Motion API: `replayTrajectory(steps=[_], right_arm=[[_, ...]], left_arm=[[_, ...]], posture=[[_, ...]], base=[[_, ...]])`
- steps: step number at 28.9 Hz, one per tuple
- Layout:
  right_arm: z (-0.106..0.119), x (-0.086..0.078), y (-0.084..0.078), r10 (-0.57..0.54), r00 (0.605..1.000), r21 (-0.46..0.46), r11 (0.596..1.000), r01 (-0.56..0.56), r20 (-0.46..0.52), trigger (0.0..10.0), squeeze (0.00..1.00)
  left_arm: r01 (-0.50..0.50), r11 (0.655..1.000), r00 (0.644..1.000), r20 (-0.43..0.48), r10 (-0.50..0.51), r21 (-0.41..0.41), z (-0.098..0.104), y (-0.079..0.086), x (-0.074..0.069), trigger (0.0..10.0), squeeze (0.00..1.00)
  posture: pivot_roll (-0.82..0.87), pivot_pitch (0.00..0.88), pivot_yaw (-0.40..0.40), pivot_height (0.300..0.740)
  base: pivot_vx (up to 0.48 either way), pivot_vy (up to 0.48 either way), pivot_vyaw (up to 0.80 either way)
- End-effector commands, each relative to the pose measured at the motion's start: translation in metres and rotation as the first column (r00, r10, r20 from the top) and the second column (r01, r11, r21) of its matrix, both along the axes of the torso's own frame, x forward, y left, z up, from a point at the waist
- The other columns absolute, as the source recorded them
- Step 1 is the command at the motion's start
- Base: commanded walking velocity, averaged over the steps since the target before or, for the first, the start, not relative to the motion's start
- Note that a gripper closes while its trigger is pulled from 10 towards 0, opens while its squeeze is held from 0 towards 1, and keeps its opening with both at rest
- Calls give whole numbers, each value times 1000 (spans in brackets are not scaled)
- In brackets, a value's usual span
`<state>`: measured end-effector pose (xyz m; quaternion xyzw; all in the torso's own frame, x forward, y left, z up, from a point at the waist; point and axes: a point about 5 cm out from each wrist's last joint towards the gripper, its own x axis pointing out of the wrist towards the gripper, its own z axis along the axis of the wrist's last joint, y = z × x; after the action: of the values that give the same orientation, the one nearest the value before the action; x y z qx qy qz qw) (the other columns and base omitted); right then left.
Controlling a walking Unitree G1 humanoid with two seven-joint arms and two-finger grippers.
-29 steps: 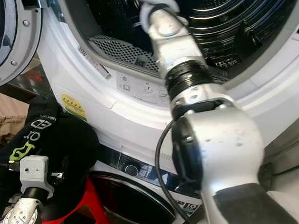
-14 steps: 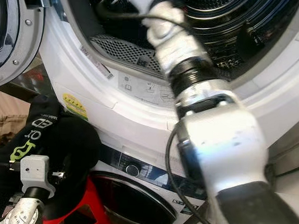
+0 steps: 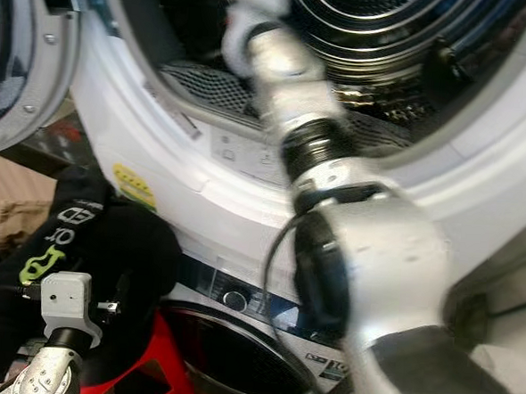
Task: Clothes washing
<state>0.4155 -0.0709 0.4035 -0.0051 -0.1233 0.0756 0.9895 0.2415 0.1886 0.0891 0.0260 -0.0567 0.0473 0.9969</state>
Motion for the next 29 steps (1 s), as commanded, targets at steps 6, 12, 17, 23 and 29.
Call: replayTrajectory(steps=[6,12,17,23,29], right_arm=[[-25,6,-3,15,992,174,985,7,-122,10000,0],[-41,3,26,76,995,-156,984,-87,-70,10000,0],[-58,5,25,58,994,-188,979,-75,-94,10000,0],[-51,5,22,59,996,-188,980,-70,-61,10000,0],[-12,0,14,26,999,-45,999,-24,44,10000,0]], left_arm=[[25,1000,1000,-13,-25,-7,0,-7,1,10000,0],[26,1000,1000,-13,-26,-12,1,-7,1,10000,0],[28,999,1000,-10,-28,-17,2,-9,2,10000,0],[37,999,999,-26,-37,-23,-1,-9,1,10000,0],[35,999,999,-17,-36,-21,1,-8,3,10000,0]], posture=[[67,48,-59,740],[64,60,-51,740],[56,58,-53,740],[39,69,-38,740],[53,65,-42,740]], base=[[0,0,0],[0,0,0],[0,0,0],[0,0,0],[0,0,0]])
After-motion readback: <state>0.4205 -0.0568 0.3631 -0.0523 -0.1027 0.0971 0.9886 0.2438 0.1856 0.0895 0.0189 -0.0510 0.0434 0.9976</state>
